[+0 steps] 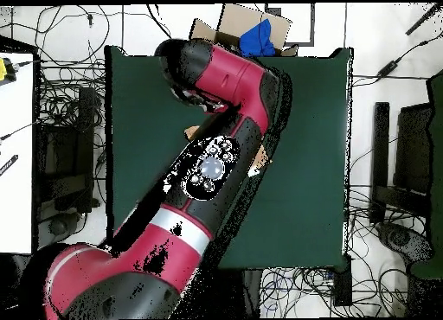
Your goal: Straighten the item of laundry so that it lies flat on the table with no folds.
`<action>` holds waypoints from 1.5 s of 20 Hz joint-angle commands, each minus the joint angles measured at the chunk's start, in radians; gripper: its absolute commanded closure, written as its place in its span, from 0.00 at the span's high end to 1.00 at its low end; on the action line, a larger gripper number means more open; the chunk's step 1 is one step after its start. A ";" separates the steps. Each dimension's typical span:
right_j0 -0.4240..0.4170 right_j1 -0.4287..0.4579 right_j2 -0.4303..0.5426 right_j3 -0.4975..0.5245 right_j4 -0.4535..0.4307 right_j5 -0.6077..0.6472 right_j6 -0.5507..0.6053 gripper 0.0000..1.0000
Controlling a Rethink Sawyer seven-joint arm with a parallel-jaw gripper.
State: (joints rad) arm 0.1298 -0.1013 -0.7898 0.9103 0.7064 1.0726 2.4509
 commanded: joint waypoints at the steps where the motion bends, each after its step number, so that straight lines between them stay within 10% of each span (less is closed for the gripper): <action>1: -0.036 0.011 0.145 0.107 -0.089 -0.148 -0.001 1.00; 30: -0.039 -0.039 0.264 0.264 -0.095 -0.258 -0.065 1.00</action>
State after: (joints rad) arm 0.0934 -0.1068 -0.6953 1.0055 0.7051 0.9073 2.4509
